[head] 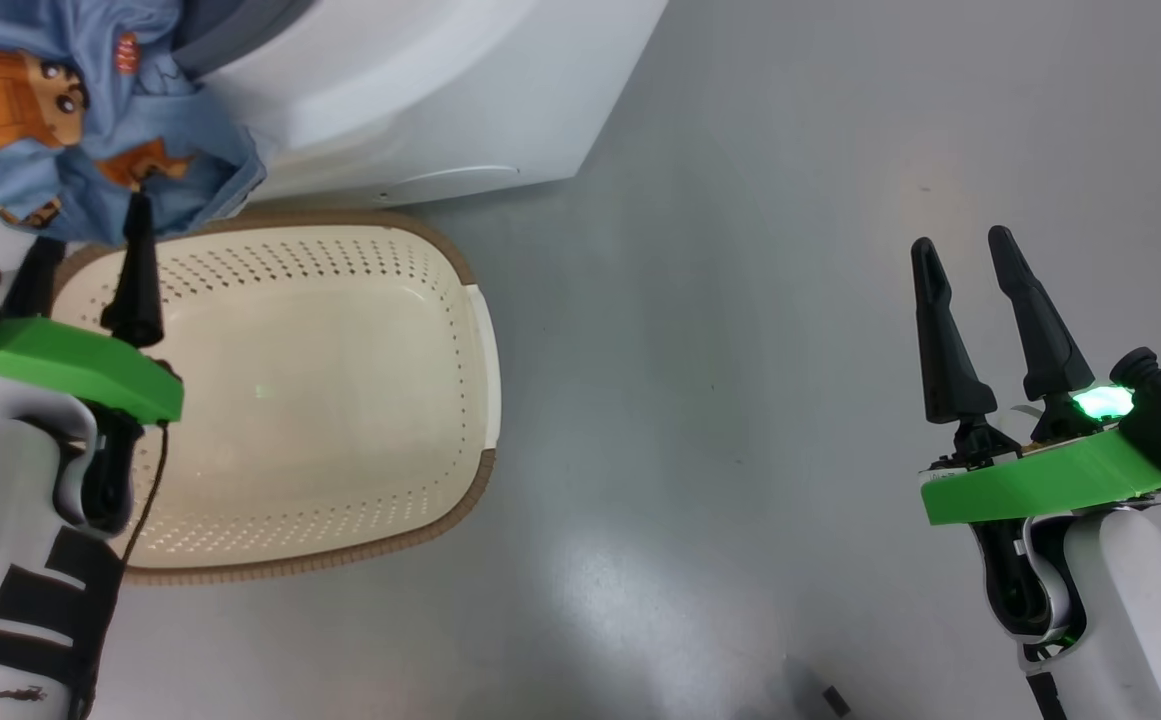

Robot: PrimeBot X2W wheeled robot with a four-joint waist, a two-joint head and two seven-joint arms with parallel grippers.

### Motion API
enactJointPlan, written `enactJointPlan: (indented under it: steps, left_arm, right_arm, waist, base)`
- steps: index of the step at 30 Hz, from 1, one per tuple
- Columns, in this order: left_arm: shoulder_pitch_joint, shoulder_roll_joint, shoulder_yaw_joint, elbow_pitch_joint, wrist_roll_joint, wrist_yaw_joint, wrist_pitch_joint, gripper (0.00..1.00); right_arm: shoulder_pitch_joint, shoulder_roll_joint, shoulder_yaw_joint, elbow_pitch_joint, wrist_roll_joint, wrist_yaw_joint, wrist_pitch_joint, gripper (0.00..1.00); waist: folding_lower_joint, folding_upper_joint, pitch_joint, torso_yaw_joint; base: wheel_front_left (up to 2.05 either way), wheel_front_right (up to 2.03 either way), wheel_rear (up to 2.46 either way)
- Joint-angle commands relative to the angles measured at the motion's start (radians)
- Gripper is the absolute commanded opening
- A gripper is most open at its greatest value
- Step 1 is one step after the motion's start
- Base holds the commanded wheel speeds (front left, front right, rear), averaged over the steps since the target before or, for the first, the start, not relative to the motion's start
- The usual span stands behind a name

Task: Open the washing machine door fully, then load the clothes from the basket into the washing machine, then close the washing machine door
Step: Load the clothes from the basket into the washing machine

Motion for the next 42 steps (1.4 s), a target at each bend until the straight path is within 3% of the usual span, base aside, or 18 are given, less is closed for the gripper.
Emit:
enactJointPlan:
  steps: [1, 7, 22, 23, 24, 25, 26, 34, 42]
  left_arm:
    - [-0.02, 0.057, -0.025, -0.033, -0.05, 0.001, -0.006, 1.0]
    - [-0.027, 0.101, -0.107, -0.095, -0.121, 0.001, -0.006, 1.0]
    - [-0.079, 0.148, -0.113, -0.106, -0.143, 0.001, -0.006, 1.0]
    - [-0.083, 0.15, -0.112, -0.103, -0.142, 0.001, -0.006, 0.59]
    - [-0.086, 0.151, -0.11, -0.1, -0.141, 0.001, -0.006, 0.38]
    - [-0.087, 0.152, -0.109, -0.098, -0.14, 0.001, -0.006, 0.07]
    - [-0.088, 0.152, -0.108, -0.097, -0.139, 0.001, -0.006, 0.0]
    - [-0.067, 0.152, -0.089, -0.137, -0.116, 0.001, -0.006, 0.0]
    - [-0.014, 0.15, 0.008, -0.262, -0.049, 0.001, -0.006, 0.0]
  right_arm:
    - [0.004, 0.001, 0.017, -0.027, -0.004, 0.006, -0.005, 1.0]
    - [0.003, 0.007, 0.013, -0.03, -0.005, 0.006, -0.005, 1.0]
    - [-0.004, 0.004, 0.027, -0.037, -0.003, 0.006, -0.005, 1.0]
    - [-0.004, 0.004, 0.027, -0.038, -0.003, 0.006, -0.005, 1.0]
    - [-0.004, 0.005, 0.027, -0.038, -0.003, 0.006, -0.005, 1.0]
    - [-0.004, 0.006, 0.026, -0.038, -0.003, 0.006, -0.005, 1.0]
    - [-0.004, 0.008, 0.024, -0.038, -0.004, 0.006, -0.005, 1.0]
    - [-0.004, 0.02, 0.013, -0.041, -0.004, 0.006, -0.005, 1.0]
    - [-0.006, 0.031, 0.007, -0.04, -0.001, 0.006, -0.005, 1.0]
  waist:
    - [0.0, 0.0, 0.014, -0.011]
    - [0.0, 0.0, 0.02, -0.011]
    - [0.0, 0.0, 0.022, -0.036]
    - [0.0, 0.0, 0.022, -0.038]
    - [0.0, 0.0, 0.022, -0.04]
    - [0.0, 0.0, 0.022, -0.041]
    - [0.0, 0.0, 0.021, -0.042]
    - [0.0, 0.0, 0.014, -0.028]
    - [0.0, 0.0, 0.009, 0.005]
  base:
    - [0.0, 0.0, 0.0]
    - [0.0, 0.0, 0.0]
    - [0.0, 0.0, 0.0]
    - [0.0, 0.0, 0.0]
    - [0.0, 0.0, 0.0]
    - [0.0, 0.0, 0.0]
    - [0.0, 0.0, 0.0]
    - [0.0, 0.0, 0.0]
    - [0.0, 0.0, 0.0]
